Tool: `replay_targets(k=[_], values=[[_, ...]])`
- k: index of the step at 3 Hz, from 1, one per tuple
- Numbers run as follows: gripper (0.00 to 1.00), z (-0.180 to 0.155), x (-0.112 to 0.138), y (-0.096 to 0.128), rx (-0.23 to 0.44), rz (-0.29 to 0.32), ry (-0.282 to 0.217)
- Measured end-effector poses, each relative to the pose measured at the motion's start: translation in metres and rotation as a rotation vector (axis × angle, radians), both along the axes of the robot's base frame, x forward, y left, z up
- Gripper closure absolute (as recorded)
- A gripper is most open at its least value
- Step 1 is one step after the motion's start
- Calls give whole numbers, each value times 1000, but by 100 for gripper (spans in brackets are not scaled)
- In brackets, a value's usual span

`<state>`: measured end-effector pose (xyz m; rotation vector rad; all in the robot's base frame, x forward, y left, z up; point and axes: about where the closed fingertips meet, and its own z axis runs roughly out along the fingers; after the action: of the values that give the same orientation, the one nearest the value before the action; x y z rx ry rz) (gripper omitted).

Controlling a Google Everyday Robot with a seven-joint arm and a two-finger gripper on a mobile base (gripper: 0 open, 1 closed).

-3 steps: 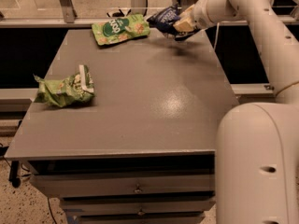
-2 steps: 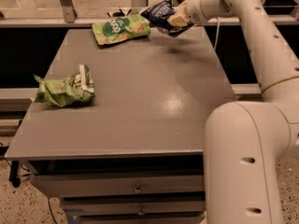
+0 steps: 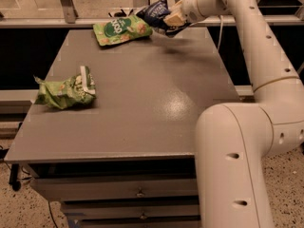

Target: Move blue chip bag near green rice chip bag

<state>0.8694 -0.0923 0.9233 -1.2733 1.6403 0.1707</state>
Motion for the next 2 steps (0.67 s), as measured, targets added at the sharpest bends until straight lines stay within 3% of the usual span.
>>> replay_targets(k=[2], values=[[13, -5, -1, 2, -6, 10, 20]])
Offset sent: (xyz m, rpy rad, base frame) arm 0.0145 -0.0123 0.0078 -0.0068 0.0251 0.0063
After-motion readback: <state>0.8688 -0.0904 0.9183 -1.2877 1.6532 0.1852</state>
